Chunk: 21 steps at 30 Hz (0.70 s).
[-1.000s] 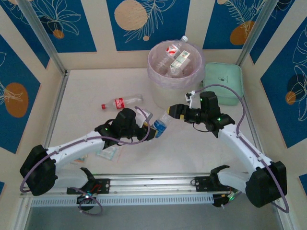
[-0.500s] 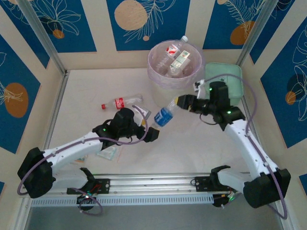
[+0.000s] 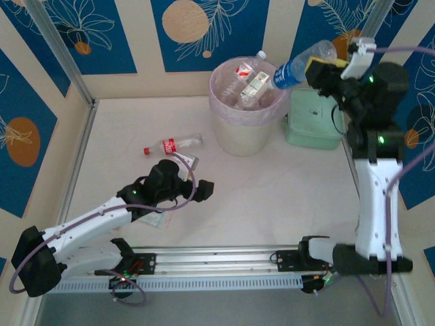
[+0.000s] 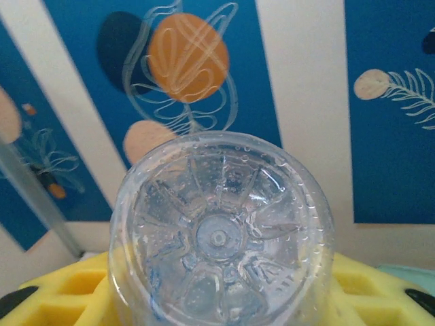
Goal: Put the plastic bottles in the bin
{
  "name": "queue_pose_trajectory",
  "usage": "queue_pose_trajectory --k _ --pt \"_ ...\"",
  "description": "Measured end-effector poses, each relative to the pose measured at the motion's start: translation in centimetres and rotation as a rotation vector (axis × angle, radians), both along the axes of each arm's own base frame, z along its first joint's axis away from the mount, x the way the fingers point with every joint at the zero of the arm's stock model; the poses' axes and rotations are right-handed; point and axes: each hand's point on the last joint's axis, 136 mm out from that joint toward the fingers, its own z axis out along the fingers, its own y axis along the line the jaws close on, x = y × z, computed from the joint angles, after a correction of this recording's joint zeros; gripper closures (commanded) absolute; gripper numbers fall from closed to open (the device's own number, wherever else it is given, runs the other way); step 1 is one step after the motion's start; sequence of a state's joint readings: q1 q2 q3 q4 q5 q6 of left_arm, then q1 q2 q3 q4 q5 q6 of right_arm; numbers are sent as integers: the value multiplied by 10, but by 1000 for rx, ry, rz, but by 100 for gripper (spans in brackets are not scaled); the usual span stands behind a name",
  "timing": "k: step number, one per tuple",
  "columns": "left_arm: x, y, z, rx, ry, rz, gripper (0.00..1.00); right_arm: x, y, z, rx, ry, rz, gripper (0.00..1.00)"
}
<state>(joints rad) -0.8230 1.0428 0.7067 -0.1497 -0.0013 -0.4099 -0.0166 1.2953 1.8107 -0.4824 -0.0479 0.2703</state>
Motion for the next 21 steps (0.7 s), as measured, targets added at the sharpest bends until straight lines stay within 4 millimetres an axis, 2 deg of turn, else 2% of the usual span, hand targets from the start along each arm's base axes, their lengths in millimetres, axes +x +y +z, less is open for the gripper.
queue_pose_trajectory --k 2,4,7,9,11,16,21 --pt "-2 5 -1 8 7 16 1 39 -3 -15 -6 46 -13 71" --pt "-3 11 1 11 4 29 1 81 -4 -47 -6 131 -16 72" --pt "-5 15 4 6 1 39 1 121 -3 -97 -7 259 -9 72" --pt "-6 17 3 9 5 45 1 132 2 -124 -3 333 10 72" --pt "-6 17 2 11 12 49 1 135 9 -141 5 383 38 72" --pt "-5 18 -2 23 20 53 1 132 28 -155 15 424 94 72" --pt "-3 17 -12 48 40 56 1 134 50 -177 9 475 142 72"
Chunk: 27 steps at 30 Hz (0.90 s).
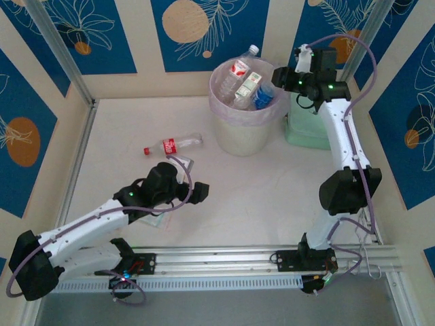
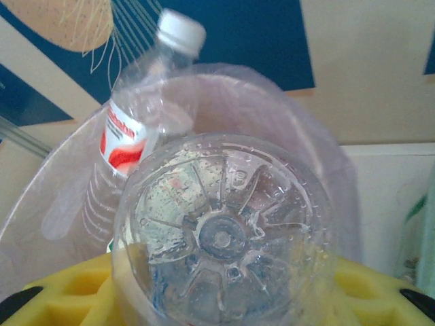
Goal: Put the plastic bottles in the bin
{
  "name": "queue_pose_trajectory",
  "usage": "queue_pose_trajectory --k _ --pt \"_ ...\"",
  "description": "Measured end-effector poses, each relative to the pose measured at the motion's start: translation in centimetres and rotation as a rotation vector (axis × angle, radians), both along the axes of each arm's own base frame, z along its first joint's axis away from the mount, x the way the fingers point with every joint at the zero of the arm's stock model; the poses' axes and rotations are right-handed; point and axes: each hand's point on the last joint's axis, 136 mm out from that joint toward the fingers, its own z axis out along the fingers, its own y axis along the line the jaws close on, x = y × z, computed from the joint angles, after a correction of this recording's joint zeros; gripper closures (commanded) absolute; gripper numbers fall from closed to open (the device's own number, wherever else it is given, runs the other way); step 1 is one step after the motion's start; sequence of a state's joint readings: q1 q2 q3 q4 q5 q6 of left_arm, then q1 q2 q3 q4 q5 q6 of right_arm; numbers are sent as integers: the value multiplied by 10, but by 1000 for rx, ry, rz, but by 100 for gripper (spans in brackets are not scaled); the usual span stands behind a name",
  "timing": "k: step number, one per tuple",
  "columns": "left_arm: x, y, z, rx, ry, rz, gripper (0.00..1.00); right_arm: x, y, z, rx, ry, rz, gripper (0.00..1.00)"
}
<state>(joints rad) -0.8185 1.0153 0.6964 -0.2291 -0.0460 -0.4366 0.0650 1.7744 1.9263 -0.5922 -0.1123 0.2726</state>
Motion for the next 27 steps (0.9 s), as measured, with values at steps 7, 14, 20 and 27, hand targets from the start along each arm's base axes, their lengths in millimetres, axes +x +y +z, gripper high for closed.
queue_pose_trajectory --k 7,14,20,27 --pt "0 0 -1 1 2 0 1 9 30 -17 -4 11 53 71" --pt "1 1 -1 2 2 4 1 11 40 -16 51 3 100 65" --pt "1 1 0 0 0 5 1 2 25 -14 155 77 116 58" --pt "1 -1 -6 7 16 -2 1 -13 32 -16 154 169 107 54"
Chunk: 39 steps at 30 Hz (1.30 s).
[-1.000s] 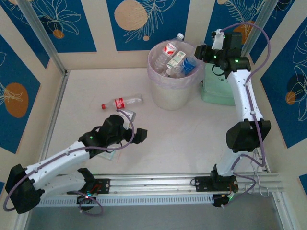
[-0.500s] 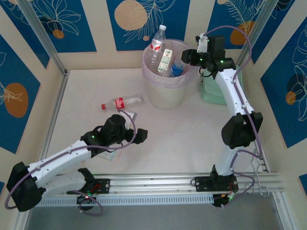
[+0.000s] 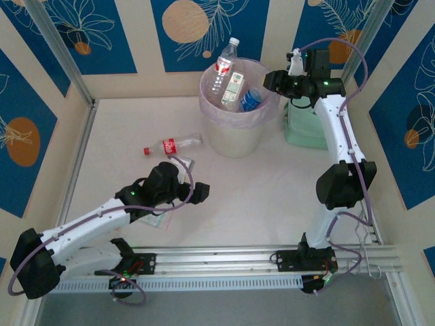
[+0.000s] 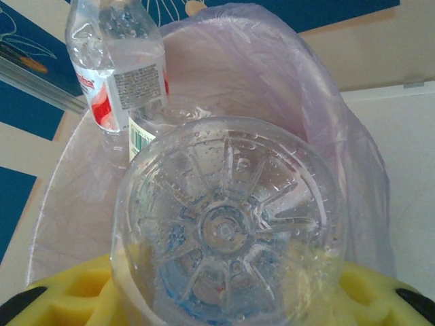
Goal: Put the plastic bottles in the bin
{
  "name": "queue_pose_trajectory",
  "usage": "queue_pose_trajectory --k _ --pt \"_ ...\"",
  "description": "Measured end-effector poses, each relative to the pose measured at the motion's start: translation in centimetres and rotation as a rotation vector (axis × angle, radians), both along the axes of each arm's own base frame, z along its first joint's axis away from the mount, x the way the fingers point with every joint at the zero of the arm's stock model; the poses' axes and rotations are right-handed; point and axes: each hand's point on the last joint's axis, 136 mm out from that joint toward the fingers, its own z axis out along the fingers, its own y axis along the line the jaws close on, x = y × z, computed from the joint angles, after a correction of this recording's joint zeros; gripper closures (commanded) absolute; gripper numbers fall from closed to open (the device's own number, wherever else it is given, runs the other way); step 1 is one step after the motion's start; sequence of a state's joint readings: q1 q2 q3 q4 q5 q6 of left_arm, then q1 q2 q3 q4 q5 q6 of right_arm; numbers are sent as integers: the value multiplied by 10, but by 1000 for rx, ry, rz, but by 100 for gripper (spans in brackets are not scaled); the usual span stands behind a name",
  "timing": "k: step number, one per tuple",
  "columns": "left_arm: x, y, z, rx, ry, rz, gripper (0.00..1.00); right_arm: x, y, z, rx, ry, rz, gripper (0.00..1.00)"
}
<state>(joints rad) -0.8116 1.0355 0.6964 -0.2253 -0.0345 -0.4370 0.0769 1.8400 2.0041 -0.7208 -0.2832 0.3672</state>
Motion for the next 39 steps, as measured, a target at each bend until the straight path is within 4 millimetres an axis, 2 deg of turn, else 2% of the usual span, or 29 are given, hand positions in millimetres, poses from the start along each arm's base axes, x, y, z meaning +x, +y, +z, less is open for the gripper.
queue_pose_trajectory --k 7,9,11,14,17,21,23,26,29,32,33,35,37,39 --pt "0 0 -1 2 2 0 1 8 19 -5 -52 -7 1 53" --pt "0 0 1 -2 -2 0 1 8 25 -6 -67 -13 4 50" --pt "-1 1 3 -6 -6 1 1 6 29 -5 -83 -24 10 44" --pt "-1 3 4 -7 -7 4 1 1 31 -1 -102 -38 20 30" --pt "-1 4 2 1 1 6 1 -12 32 5 -112 -26 36 7" --pt "0 4 0 9 8 8 1 -36 23 21 -135 12 41 3" --pt "2 3 0 10 10 10 1 -40 13 37 -146 -10 17 5" --pt "4 1 5 3 5 9 1 -41 -8 63 -177 -77 -45 15" --pt "5 -1 9 -5 1 7 1 -37 -25 79 -203 -134 -96 31" --pt "6 -1 10 -7 -1 9 1 -22 -26 86 -209 -171 -107 50" --pt "6 -1 11 -7 -1 9 1 -13 -24 86 -206 -181 -106 55" --pt "6 -1 11 -7 -1 9 1 4 -19 81 -201 -190 -99 59" --pt "6 0 12 -8 -2 10 1 23 -13 64 -203 -167 -89 61" --pt "6 0 12 -9 -1 11 1 36 -6 35 -215 -115 -68 63"
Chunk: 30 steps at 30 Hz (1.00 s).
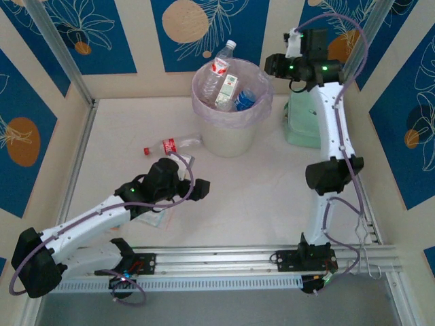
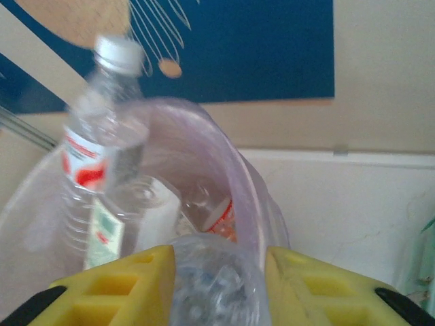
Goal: Put the plastic bottles in the bin
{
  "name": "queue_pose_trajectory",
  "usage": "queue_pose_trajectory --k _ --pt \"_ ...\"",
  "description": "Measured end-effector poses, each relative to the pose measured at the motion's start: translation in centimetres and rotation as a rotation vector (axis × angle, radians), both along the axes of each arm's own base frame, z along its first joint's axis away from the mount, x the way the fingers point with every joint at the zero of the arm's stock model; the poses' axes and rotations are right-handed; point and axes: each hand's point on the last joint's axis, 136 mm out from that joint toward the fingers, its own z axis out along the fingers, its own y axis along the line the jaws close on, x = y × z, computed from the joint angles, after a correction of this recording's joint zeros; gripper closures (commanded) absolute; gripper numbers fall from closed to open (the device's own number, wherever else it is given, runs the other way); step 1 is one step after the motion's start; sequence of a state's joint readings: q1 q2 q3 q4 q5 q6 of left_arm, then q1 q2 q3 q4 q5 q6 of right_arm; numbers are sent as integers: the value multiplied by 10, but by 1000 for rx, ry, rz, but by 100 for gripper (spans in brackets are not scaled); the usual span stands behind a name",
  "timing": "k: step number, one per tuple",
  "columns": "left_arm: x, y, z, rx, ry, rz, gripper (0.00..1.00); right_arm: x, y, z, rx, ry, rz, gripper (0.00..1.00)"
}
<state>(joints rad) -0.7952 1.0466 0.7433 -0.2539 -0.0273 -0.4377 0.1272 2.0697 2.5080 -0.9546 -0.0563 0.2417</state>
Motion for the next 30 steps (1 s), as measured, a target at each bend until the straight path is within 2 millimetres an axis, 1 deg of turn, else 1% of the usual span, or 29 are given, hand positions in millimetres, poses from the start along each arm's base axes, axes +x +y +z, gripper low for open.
queue_pose_trajectory --k 2,3,4,7,10,13,17,19,20,24,26,30 --pt "1 1 0 0 0 4 1 10 10 -20 8 27 20 64" --pt "1 2 1 -1 -1 7 1 16 13 -21 11 9 25 65" --pt "2 3 1 -1 0 12 1 16 14 -21 11 2 27 66" --pt "5 8 2 3 7 30 1 8 16 -20 11 -18 29 67" --pt "11 16 3 1 20 73 1 -11 17 -20 -1 -28 28 69" --pt "22 33 2 -7 47 156 2 -27 20 -22 -19 -24 30 70" --pt "45 70 -1 -38 95 339 2 -41 21 -25 -40 -25 21 70" --pt "57 84 -3 -56 116 423 2 -48 21 -25 -44 -25 20 70" --pt "63 90 -5 -63 130 465 1 -53 21 -25 -48 -24 17 70" --pt "83 109 -21 -72 186 617 1 -70 14 -28 -68 -7 -3 69" --pt "92 118 -31 -69 209 693 1 -75 12 -29 -72 1 -4 65" --pt "117 131 -46 -67 243 843 1 -77 13 -29 -65 12 4 44"
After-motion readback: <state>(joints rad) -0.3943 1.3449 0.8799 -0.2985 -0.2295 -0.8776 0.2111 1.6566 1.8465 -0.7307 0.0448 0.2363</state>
